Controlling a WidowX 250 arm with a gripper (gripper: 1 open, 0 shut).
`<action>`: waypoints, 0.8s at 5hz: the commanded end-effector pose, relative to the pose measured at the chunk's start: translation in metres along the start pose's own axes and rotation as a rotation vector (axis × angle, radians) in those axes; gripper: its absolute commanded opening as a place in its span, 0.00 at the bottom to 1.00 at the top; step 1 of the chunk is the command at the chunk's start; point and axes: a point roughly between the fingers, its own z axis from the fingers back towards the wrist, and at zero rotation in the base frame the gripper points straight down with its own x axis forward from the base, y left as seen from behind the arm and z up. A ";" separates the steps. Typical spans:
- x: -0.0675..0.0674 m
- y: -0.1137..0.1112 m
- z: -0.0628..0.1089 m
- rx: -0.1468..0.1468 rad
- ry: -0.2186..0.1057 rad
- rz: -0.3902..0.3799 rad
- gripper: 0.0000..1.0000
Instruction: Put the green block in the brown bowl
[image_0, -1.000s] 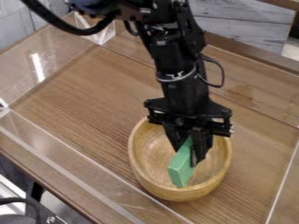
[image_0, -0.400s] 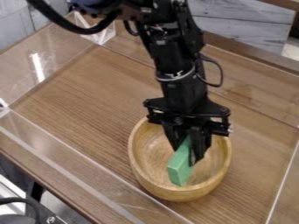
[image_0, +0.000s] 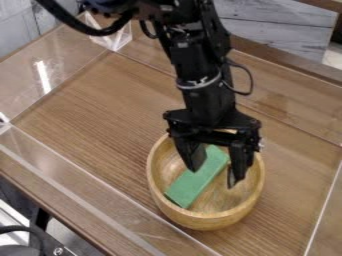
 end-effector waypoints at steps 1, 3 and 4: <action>0.013 0.002 0.013 0.001 -0.046 -0.014 1.00; 0.018 0.016 0.021 0.014 -0.051 0.003 1.00; 0.020 0.022 0.024 0.019 -0.053 0.011 1.00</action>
